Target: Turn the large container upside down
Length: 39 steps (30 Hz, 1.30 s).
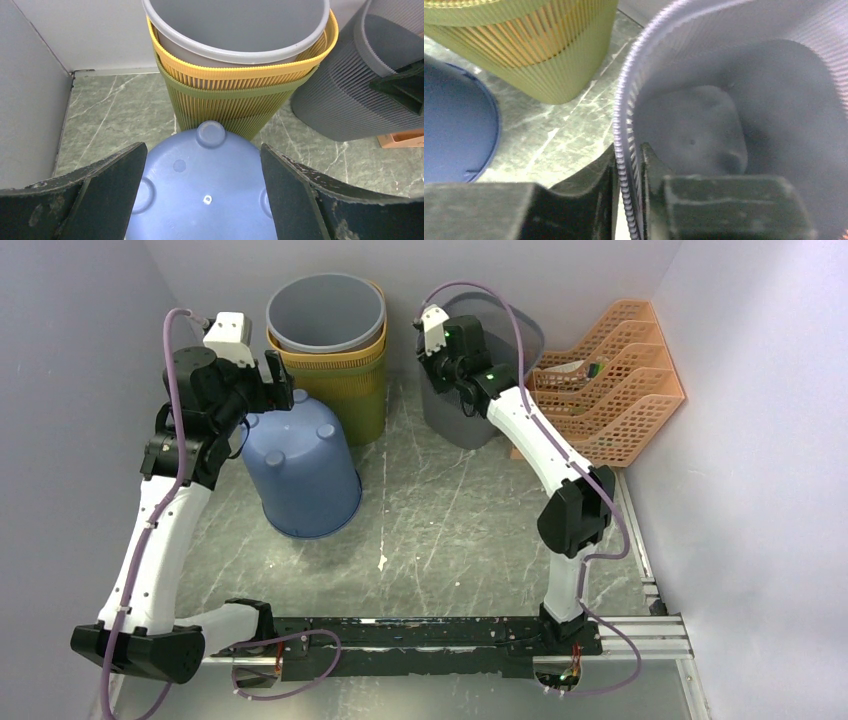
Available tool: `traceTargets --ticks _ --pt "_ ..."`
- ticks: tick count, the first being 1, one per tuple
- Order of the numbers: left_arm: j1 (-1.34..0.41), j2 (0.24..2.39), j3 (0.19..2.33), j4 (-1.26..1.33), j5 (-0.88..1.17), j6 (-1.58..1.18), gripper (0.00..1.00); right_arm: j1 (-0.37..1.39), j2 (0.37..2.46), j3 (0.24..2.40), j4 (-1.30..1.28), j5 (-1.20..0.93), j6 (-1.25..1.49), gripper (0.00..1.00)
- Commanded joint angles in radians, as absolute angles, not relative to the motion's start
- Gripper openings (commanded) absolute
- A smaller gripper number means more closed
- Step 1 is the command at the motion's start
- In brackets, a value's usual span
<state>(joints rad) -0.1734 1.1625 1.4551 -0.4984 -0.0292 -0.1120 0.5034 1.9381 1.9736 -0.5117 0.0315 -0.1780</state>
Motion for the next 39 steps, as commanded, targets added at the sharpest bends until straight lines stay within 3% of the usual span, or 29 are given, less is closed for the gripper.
traceTargets --ticks 1,5,8,15,22,29,39 --pt "-0.179 1.136 1.454 -0.478 -0.026 -0.106 0.95 0.467 1.899 1.931 -0.537 -0.046 -0.132 0.11" --pt "-0.179 1.128 1.458 -0.483 -0.032 -0.104 0.95 0.463 1.876 1.922 -0.539 -0.098 -0.089 0.01" --pt "-0.179 1.121 1.461 -0.487 -0.037 -0.101 0.95 0.461 1.824 1.882 -0.506 -0.186 -0.022 0.0" --pt "-0.179 1.116 1.484 -0.5 -0.042 -0.104 0.95 0.462 1.526 1.576 -0.111 -0.428 0.347 0.0" --pt "-0.179 1.106 1.5 -0.514 -0.042 -0.103 0.95 0.488 1.216 1.191 0.137 -0.298 0.583 0.0" --pt "-0.179 1.096 1.52 -0.521 -0.032 -0.109 0.95 0.488 0.944 0.91 0.147 -0.168 0.707 0.0" --pt "-0.179 1.085 1.536 -0.547 -0.025 -0.109 0.95 0.513 0.854 0.614 0.434 -0.253 0.941 0.0"
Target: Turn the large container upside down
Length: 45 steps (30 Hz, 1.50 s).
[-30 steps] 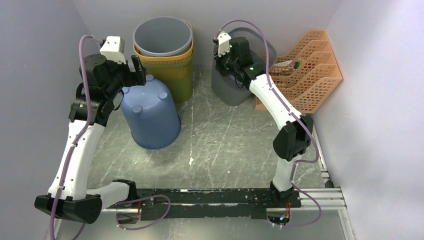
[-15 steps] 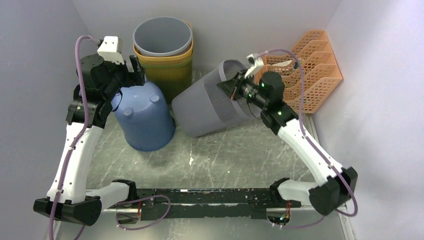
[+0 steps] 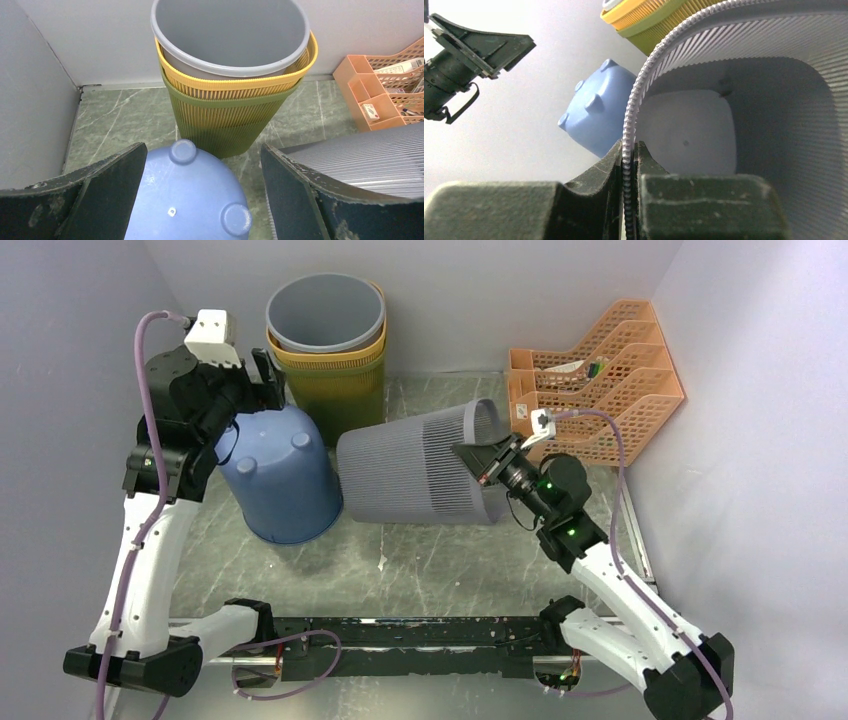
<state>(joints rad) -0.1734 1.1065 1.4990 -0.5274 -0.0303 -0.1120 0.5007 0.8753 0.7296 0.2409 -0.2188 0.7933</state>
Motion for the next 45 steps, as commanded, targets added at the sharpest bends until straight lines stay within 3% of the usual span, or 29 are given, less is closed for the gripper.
traceTargets --ticks 1,12,18,26,32,36,45 --pt "-0.179 1.083 1.538 -0.549 -0.026 -0.108 0.95 0.513 0.845 0.586 0.458 -0.245 0.956 0.0" --pt "-0.179 1.101 1.549 -0.557 -0.023 -0.099 0.96 0.503 0.699 0.317 0.439 -0.131 1.029 0.0" --pt "-0.179 1.126 1.571 -0.559 -0.025 -0.092 0.95 0.414 0.669 0.098 0.636 -0.137 1.172 0.0" --pt "-0.179 1.135 1.575 -0.572 -0.059 -0.064 0.96 0.161 0.986 -0.092 1.109 -0.358 1.32 0.0" --pt "-0.179 1.146 1.572 -0.572 -0.072 -0.052 0.96 -0.067 1.352 -0.129 1.484 -0.575 1.395 0.0" --pt "-0.179 1.161 1.593 -0.577 -0.076 -0.051 0.95 -0.116 1.642 -0.073 1.818 -0.724 1.513 0.0" --pt "-0.179 1.181 1.615 -0.572 -0.078 -0.06 0.96 -0.056 1.469 0.074 1.822 -0.758 1.605 0.0"
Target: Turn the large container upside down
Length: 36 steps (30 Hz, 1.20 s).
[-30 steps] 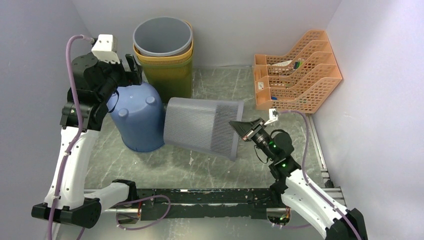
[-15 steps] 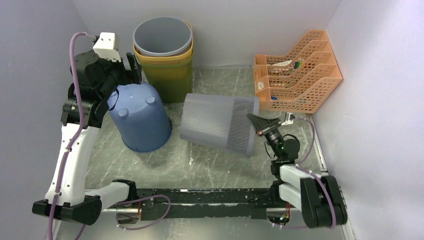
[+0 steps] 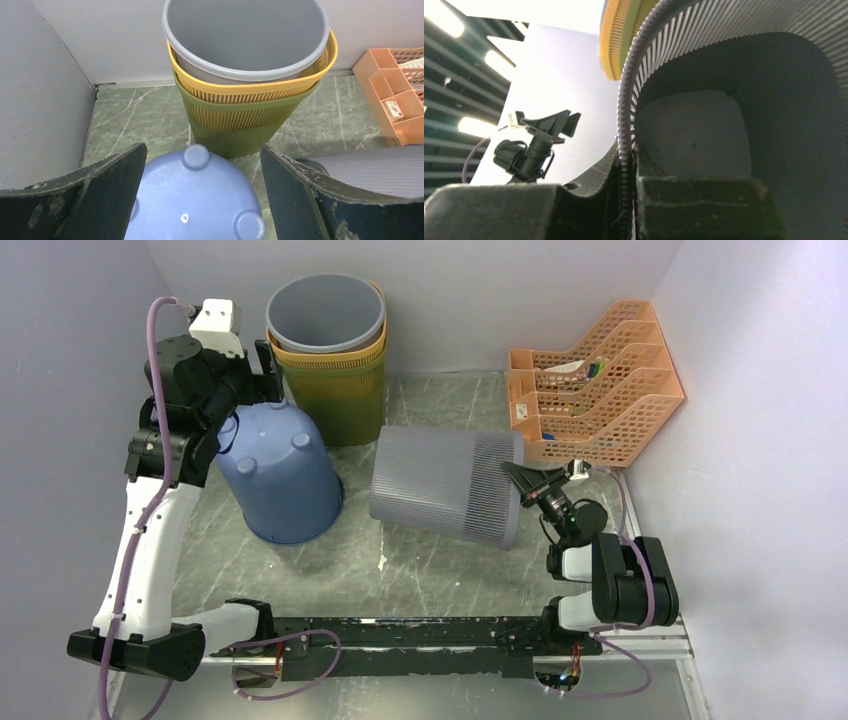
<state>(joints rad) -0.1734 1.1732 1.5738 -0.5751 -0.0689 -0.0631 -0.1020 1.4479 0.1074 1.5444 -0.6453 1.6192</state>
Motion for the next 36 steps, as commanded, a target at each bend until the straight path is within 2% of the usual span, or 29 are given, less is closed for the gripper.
traceTargets --ticks 1,6,12,15,19,23,28,36 --pt "-0.179 1.185 1.62 -0.573 -0.071 -0.062 0.95 -0.03 1.457 0.104 1.822 -0.739 1.618 0.0" --pt "-0.179 1.197 1.641 -0.58 -0.063 -0.066 0.95 0.146 1.437 0.227 1.824 -0.601 1.644 0.0" --pt "-0.179 1.204 1.673 -0.6 -0.08 -0.058 0.96 0.168 1.488 0.358 1.824 -0.545 1.693 0.0" --pt "-0.179 1.204 1.683 -0.607 -0.089 -0.056 0.95 0.155 1.529 0.35 1.824 -0.544 1.69 0.0" --pt "-0.179 1.204 1.686 -0.614 -0.099 -0.056 0.96 0.058 1.597 0.278 1.825 -0.591 1.693 0.0" --pt "-0.179 1.215 1.701 -0.621 -0.109 -0.05 0.95 -0.135 1.646 0.235 1.824 -0.734 1.699 0.0" --pt "-0.179 1.223 1.69 -0.614 -0.104 -0.052 0.95 -0.294 1.717 0.212 1.824 -0.886 1.68 0.0" --pt "-0.179 1.221 1.65 -0.597 -0.094 -0.054 0.96 -0.32 1.87 0.201 1.821 -1.057 1.606 0.0"
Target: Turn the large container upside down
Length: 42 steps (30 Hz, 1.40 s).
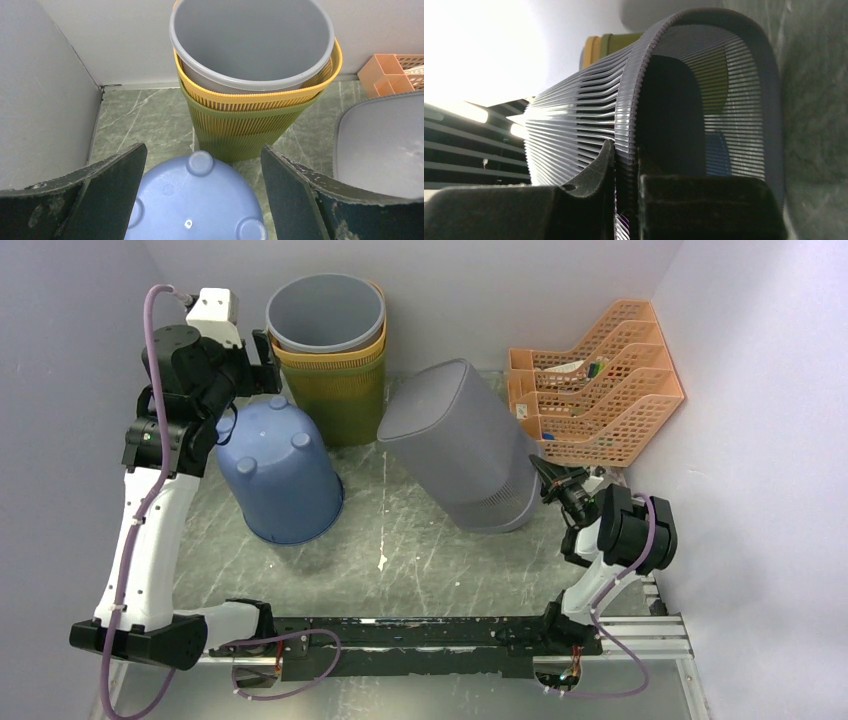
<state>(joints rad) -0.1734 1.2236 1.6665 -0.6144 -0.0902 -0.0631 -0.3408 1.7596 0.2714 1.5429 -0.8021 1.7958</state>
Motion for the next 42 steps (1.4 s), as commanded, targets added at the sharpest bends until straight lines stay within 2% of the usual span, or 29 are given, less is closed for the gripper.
traceTargets --ticks 1,5,11,14,16,19,20,21,22,24,25,26,27,33,37,39,42 --pt "-0.179 1.22 1.646 -0.595 -0.093 -0.054 0.95 -0.315 1.894 0.198 1.822 -1.07 1.603 0.0" --pt "-0.179 1.216 1.629 -0.586 -0.079 -0.062 0.95 -0.27 1.951 0.177 1.822 -1.068 1.559 0.0" --pt "-0.179 1.213 1.617 -0.587 -0.085 -0.058 0.95 -0.18 1.909 0.189 1.82 -1.028 1.55 0.0" --pt "-0.179 1.207 1.614 -0.582 -0.083 -0.06 0.95 -0.111 1.888 0.215 1.794 -0.985 1.564 0.05" --pt "-0.179 1.203 1.61 -0.581 -0.085 -0.061 0.95 -0.066 1.882 0.234 1.75 -0.959 1.539 0.11" --pt "-0.179 1.2 1.609 -0.586 -0.082 -0.058 0.95 -0.034 1.889 0.263 1.699 -0.938 1.506 0.22" --pt "-0.179 1.201 1.61 -0.589 -0.083 -0.055 0.95 -0.035 1.9 0.274 1.714 -0.943 1.509 0.29" --pt "-0.179 1.2 1.612 -0.592 -0.085 -0.052 0.95 -0.035 1.915 0.285 1.733 -0.947 1.519 0.47" --pt "-0.179 1.199 1.613 -0.593 -0.087 -0.05 0.95 -0.035 1.93 0.297 1.754 -0.95 1.53 0.57" --pt "-0.179 1.198 1.615 -0.595 -0.088 -0.046 0.96 -0.035 1.962 0.317 1.791 -0.946 1.553 0.72" --pt "-0.179 1.197 1.615 -0.594 -0.088 -0.046 0.95 -0.035 1.975 0.323 1.808 -0.939 1.562 0.75" --pt "-0.179 1.197 1.614 -0.594 -0.087 -0.045 0.95 -0.035 1.987 0.337 1.816 -0.936 1.567 0.83" --pt "-0.179 1.197 1.613 -0.596 -0.085 -0.043 0.95 -0.036 1.997 0.347 1.818 -0.934 1.57 0.98" --pt "-0.179 1.206 1.616 -0.609 -0.094 -0.03 0.95 -0.051 2.004 0.4 1.767 -0.925 1.539 1.0" --pt "-0.179 1.21 1.623 -0.613 -0.091 -0.025 0.95 -0.068 1.974 0.458 1.629 -0.932 1.458 1.0" --pt "-0.179 1.212 1.623 -0.614 -0.092 -0.022 0.95 -0.072 1.922 0.507 1.428 -0.931 1.327 1.0" --pt "-0.179 1.213 1.614 -0.611 -0.093 -0.017 0.95 -0.072 1.815 0.607 0.899 -0.851 1.003 1.0"
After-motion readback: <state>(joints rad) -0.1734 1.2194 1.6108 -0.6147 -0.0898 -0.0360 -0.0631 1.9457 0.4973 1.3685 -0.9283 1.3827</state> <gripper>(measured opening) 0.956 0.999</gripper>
